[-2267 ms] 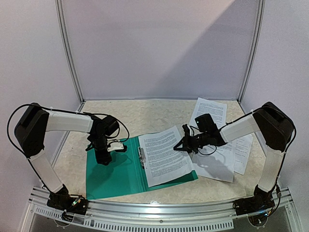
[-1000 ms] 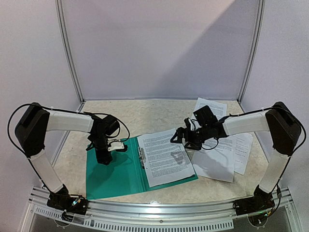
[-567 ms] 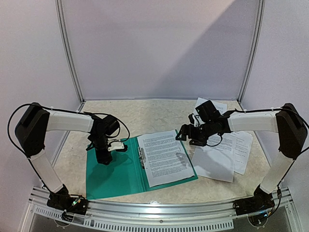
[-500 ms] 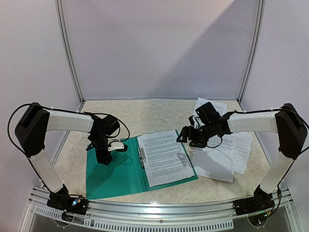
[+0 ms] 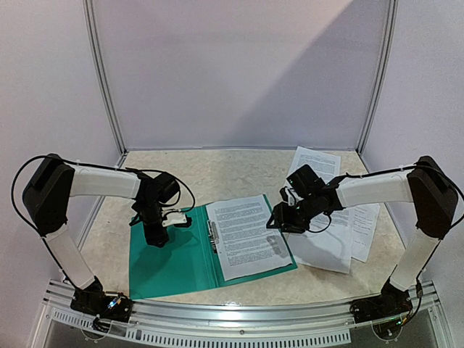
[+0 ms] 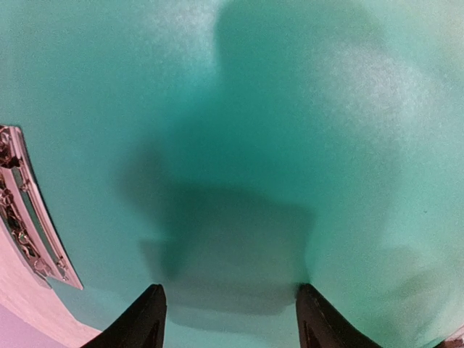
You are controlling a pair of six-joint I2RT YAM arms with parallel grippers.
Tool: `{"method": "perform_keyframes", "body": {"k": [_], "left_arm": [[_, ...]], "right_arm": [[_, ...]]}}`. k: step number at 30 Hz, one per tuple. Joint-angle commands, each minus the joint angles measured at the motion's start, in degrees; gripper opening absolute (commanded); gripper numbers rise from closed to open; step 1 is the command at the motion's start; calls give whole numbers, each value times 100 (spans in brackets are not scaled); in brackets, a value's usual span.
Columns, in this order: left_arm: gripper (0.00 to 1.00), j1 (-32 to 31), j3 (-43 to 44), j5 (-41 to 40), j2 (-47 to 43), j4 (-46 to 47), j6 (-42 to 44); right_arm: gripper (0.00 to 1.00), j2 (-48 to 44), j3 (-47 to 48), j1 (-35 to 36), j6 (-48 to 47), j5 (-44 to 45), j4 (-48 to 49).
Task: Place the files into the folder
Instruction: Pick up the file from the center of the board.
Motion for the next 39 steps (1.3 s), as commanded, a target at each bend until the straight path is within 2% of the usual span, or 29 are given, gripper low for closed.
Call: {"method": "perform_keyframes", "body": {"k": [1,12,20,21,22,23,24,25,28,34,36,39], "left_arm": [[64,-34,-32,51,205,298,-20],[64,-34,-15,-15,200,282,25],[64,-34,33,-25,192,224,48],[64,-34,42,-37,186,211,62],[64,-36,51,-49,179,186,73],[64,-34,69,-70,175,161,84],[64,-27,91,-94,156,142,104],[64,-31,117,-101,142,114,118],[65,-25,230,-112,95,30,158],[65,-25,407,-182,73,-93,241],[65,-25,435,-185,67,-126,244],[65,-25,502,-132,55,-161,228]], "right_arm": [[57,211,-99,63,45,37,-38],[56,490,-117,133,98,-145,82],[58,169,195,132,-114,172,-489],[60,66,296,136,-163,268,-606],[66,-20,383,132,-259,388,-733],[77,-88,505,133,-327,558,-919],[93,-190,622,134,-420,789,-1146],[98,-258,743,132,-538,1115,-1387],[99,-555,996,128,-737,2151,-2106],[99,-1468,683,108,-599,3663,-2566],[99,-1772,323,51,-405,3632,-2433],[97,-2197,-350,-60,-234,2959,-1832]]}}
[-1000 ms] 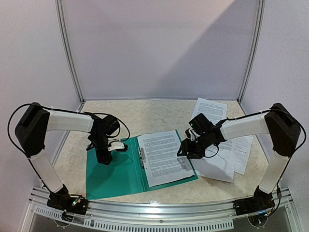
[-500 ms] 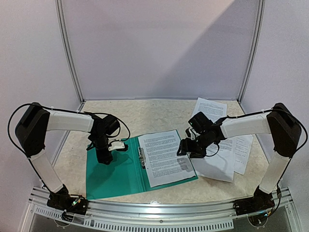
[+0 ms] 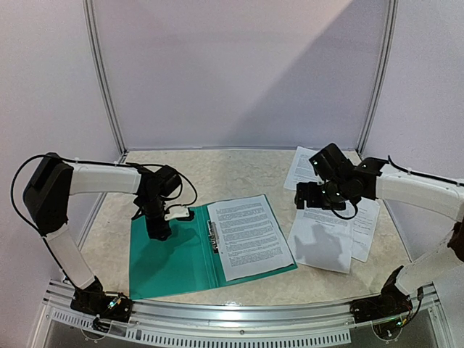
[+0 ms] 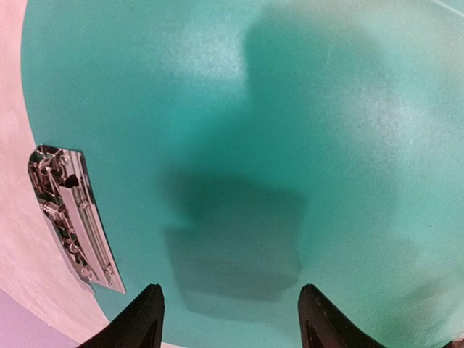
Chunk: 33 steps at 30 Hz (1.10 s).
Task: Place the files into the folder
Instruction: Pick up the file from the center of the board.
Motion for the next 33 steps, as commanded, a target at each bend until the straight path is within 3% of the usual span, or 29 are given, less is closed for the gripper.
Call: {"method": "perform_keyframes", "body": {"k": [1,4,9,14,21,33], "left_arm": [[65,-29,178,71,19,-155,39],[65,-51,377,276,-91,-299,-29],[66,-357,990,681,-365,-640,-121],[68,-1387,1859,867,-164,-641,-344],[69,-2608,2693,896,651,-534,-339],[69,-3255,3627,1024,1427,-472,-377]], "right_arm": [[93,-491,-920,-113,305,-254,332],[83,-564,-1121,-112,644,-215,54],[82,-893,-1630,-477,1346,61,-563],[86,-1459,-2356,-1158,1588,-215,-580],[93,-2323,-3536,-1840,1618,-1186,-78],[93,-1942,-4097,-2084,1653,-2710,1072]]}}
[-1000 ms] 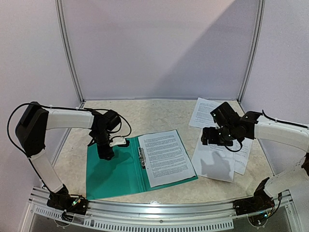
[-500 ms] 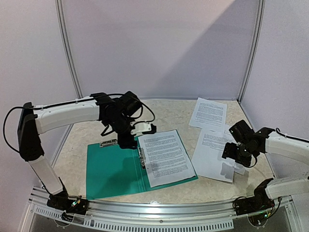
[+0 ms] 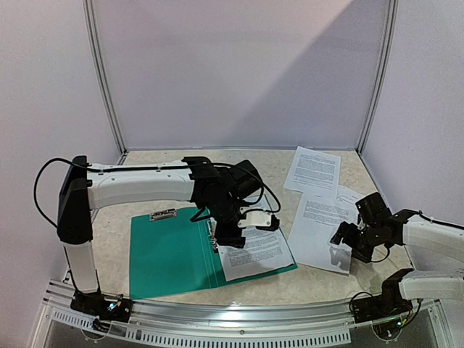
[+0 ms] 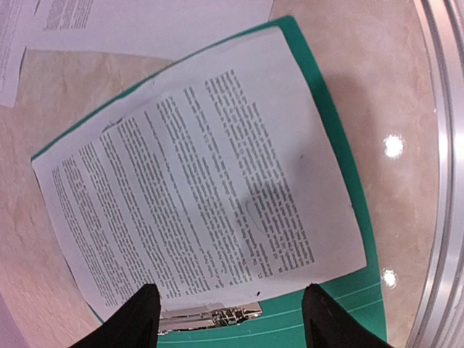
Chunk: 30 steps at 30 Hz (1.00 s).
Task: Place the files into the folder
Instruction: Pick up the file from the center of the board.
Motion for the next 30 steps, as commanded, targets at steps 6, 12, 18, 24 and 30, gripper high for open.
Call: {"method": "perform_keyframes", "body": {"k": [6,12,18,24,30], "left_arm": [[69,-287,399,92,303,-15,-61],[69,-287,306,-34,224,20,-5],[70,-287,297,-88,228,26,39],[70,-287,315,-280,203,21,87],[70,-284,306,-355,177,19,111]], "right_arm": [[88,-419,-698,-353,446,-1042,676],[82,-1014,-812,-480,675,-1001,1216],[67,-1313,-1055,-512,1105,-938,2035],[58,-994,-1273,-539,1590,-863,2774],[45,-366,-1052,-552,1451,-901,2999]]}}
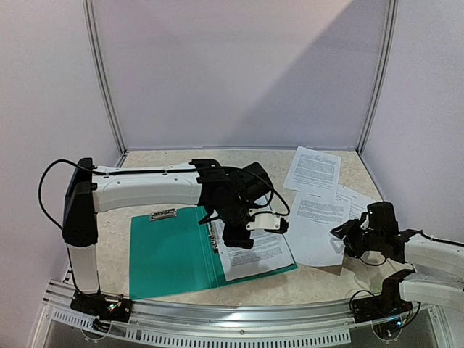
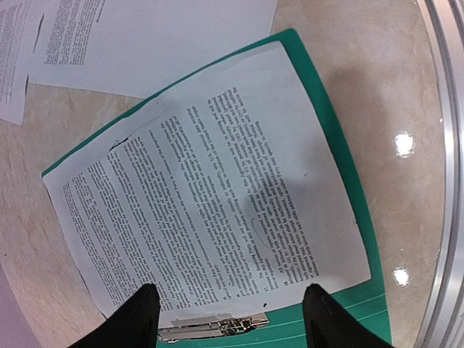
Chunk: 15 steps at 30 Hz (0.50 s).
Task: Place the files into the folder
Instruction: Pick up the file from the center of the board.
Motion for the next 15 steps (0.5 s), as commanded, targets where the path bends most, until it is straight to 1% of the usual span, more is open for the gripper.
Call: {"method": "perform_keyframes", "body": {"k": [1,3,4,5,6,11,13,15], "left_arm": [[70,-39,-46,-118,-52,-31,69],[70,-33,-46,-126,-73,-60,69],[70,-31,-46,-127,-101,-73,77],[70,-32,-39,-120,-129,-112,78],[70,-31,-19,-112,-164,-155,78],[73,60,151,-22,-380,-437,8],[75,199,279,70,-483,-560,-52],[79,405,420,336,-605,-697,-132]], "right_arm": [[41,472,163,-39,-1,17,504],[27,638,210,-43,-21,-21,617],[19,686,263,-53,-56,-39,599],[6,735,352,-54,-110,-31,520],[1,747,493,-54,-238,16,297],[0,541,1491,-57,-1132,307,-1279],[0,461,2003,-53,-1626,318,-1902],[0,482,2601,-47,-2061,315,-2642]]}}
